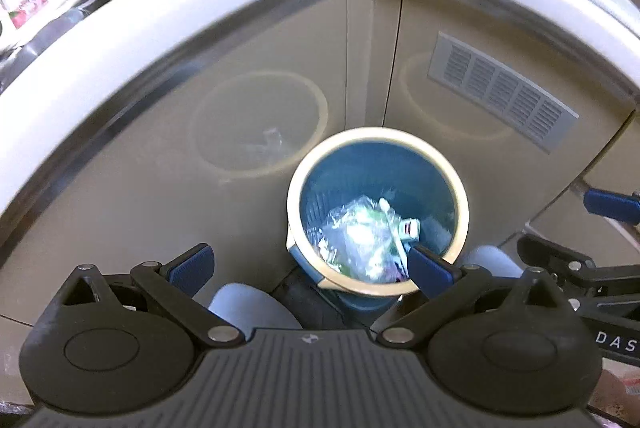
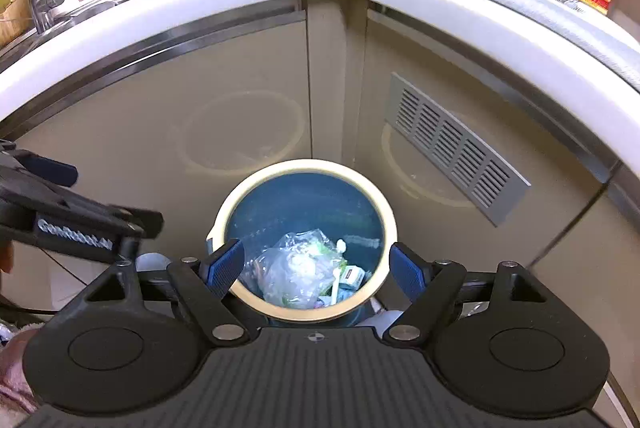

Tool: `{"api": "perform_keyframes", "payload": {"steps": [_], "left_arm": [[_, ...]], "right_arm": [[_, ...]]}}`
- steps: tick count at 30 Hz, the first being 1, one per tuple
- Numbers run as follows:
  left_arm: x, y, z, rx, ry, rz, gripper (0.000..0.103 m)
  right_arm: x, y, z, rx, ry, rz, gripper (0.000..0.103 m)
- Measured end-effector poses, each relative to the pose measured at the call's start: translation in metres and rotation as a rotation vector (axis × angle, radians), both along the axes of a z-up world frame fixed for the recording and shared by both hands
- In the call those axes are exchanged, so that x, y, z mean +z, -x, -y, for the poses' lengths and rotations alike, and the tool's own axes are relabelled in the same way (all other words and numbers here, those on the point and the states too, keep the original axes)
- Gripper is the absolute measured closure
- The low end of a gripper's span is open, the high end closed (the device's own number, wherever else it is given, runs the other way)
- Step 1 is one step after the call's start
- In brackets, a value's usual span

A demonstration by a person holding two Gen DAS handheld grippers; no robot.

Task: Collect trash
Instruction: 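Withdraw both open tools from the bin up toward the counter, then reach the left tool toward the flower-shaped cookie cutter while the right tool reaches the white cloth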

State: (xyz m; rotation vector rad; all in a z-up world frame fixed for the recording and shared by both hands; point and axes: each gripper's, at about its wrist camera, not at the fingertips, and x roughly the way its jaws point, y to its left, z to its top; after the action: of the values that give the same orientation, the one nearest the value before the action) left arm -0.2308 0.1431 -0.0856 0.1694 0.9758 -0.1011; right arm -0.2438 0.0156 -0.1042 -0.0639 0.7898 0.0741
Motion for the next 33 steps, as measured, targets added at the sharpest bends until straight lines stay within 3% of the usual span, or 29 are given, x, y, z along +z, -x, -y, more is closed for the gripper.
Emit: {"api": "perform_keyframes", "payload": {"steps": [9, 20, 23, 28, 33], "left_arm": [[0.022, 0.006, -0.005, -0.007, 0.014, 0.053, 0.000], [0.063, -0.011, -0.016, 0.036, 0.041, 0.138, 0.000], [0.076, -0.016, -0.017, 0.044, 0.041, 0.167, 0.000], [0.093, -0.029, -0.014, 0.049, 0.038, 0.190, 0.000], [0.105, -0.047, -0.011, 0.052, 0.039, 0.189, 0.000]], "right_arm": [[0.023, 0.005, 0.017, -0.033, -0.043, 0.086, 0.018], [0.082, -0.036, 0.080, -0.118, -0.115, 0.263, 0.009], [0.105, -0.061, 0.098, -0.148, -0.104, 0.348, 0.001], [0.132, -0.132, 0.132, -0.233, -0.076, 0.438, 0.000], [0.132, -0.230, 0.163, -0.275, -0.034, 0.377, 0.000]]}}
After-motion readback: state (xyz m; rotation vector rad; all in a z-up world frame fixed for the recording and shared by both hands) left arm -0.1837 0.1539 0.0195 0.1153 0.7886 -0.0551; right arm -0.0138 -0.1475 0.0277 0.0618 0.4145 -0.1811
